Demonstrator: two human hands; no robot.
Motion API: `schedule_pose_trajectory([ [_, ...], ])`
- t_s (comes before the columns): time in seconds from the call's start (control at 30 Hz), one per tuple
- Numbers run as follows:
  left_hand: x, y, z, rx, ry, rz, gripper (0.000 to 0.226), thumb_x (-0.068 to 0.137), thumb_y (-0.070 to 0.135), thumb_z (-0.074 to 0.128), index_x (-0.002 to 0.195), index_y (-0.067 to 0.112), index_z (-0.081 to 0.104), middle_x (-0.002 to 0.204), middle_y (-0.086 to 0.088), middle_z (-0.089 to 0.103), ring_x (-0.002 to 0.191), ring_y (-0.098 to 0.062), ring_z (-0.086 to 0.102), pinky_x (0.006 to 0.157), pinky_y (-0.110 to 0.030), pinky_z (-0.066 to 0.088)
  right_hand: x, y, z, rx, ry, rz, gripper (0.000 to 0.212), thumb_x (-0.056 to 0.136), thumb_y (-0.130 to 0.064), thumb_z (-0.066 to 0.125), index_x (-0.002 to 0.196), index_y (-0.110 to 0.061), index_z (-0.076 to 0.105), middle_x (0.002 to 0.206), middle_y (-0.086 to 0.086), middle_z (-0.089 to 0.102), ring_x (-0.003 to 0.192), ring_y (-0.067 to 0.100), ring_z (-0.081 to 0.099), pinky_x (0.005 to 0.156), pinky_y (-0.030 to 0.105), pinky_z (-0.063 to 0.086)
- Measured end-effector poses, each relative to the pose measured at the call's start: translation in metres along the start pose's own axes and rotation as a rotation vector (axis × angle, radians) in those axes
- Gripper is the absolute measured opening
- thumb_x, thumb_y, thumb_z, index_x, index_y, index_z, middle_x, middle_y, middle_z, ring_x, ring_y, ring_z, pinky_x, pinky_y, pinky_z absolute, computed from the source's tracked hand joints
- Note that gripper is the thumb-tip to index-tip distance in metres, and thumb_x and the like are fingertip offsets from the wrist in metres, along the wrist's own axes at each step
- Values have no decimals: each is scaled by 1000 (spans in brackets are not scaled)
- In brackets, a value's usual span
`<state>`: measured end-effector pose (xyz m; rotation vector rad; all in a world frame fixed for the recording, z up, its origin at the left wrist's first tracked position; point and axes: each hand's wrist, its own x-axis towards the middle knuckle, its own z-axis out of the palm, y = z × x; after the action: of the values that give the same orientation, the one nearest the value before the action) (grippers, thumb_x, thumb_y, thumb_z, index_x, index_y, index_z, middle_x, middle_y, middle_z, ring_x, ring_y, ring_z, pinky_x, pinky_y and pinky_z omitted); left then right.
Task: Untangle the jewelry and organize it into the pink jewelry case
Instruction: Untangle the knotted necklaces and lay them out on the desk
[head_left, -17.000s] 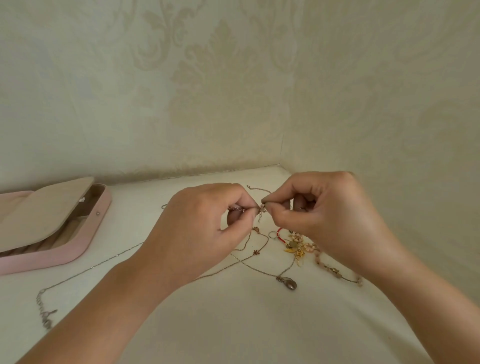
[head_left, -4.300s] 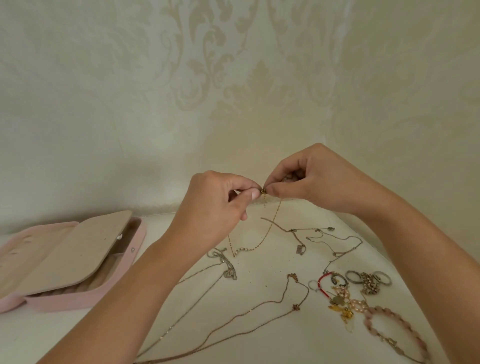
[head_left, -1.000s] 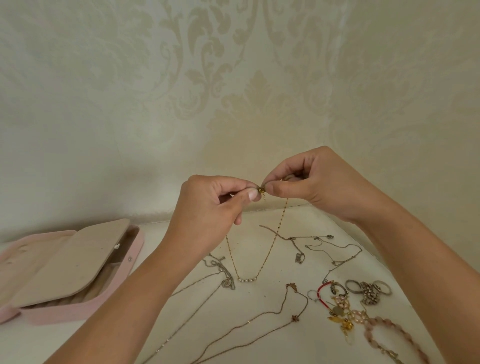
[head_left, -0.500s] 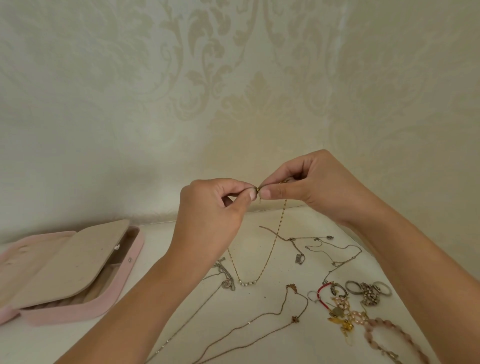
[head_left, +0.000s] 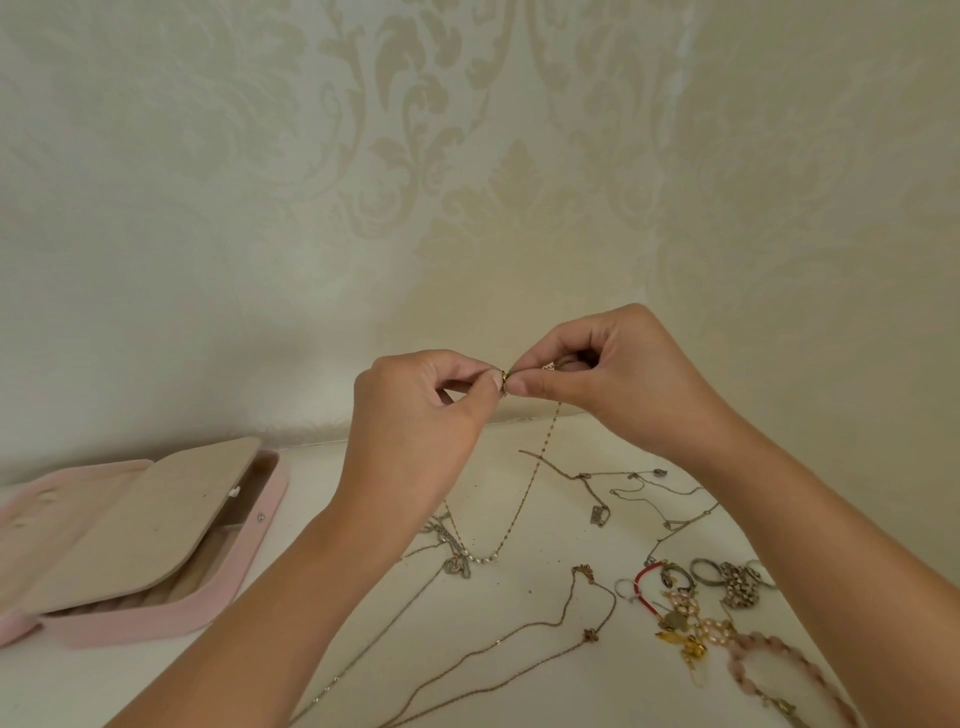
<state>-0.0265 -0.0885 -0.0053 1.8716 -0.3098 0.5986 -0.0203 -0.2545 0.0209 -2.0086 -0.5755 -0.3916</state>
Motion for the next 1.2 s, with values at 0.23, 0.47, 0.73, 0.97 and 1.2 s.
schedule_pose_trajectory([
  [0.23, 9, -1, -4, -265, -115, -261, 16, 82, 14, 69, 68, 12, 75, 72, -3, 73, 37, -4, 30, 50, -20, 30, 1, 0, 7, -297, 69, -224, 4, 81, -15, 75, 78, -16, 77, 46, -14, 39, 49, 7, 39, 52, 12, 28],
  [0.47, 11, -1, -4, -423, -215, -413, 16, 84, 9, 64, 71, 4, 71, 75, -10, 73, 40, -7, 21, 40, -16, 22, 1, 2, 4, -346, 102, -353, 3, 78, -13, 76, 78, -15, 78, 52, -15, 44, 52, 5, 44, 53, 10, 31],
  [0.73, 11, -5, -4, -377, -197, -347, 15, 84, 13, 65, 74, 7, 74, 77, -6, 74, 42, -6, 27, 42, -13, 28, 1, 5, 10, -226, 146, -262, 6, 79, -11, 76, 77, -16, 78, 53, -11, 43, 52, 6, 41, 54, 11, 31],
  [0.97, 9, -10, -3, -209, -183, -69, 9, 80, 17, 75, 89, 19, 77, 81, 8, 75, 67, 4, 66, 64, -7, 45, 2, 5, 4, -29, 69, -96, 7, 79, -17, 77, 75, -22, 77, 60, 23, 45, 53, 22, 31, 50, 24, 27],
  [1.2, 7, -14, 0, -121, -116, 53, 10, 82, 22, 73, 88, 29, 76, 75, 11, 74, 61, -22, 56, 61, -15, 45, 1, 5, 0, 71, 46, -39, 4, 78, -17, 78, 75, -21, 78, 56, 20, 28, 49, 15, 22, 47, 18, 22],
])
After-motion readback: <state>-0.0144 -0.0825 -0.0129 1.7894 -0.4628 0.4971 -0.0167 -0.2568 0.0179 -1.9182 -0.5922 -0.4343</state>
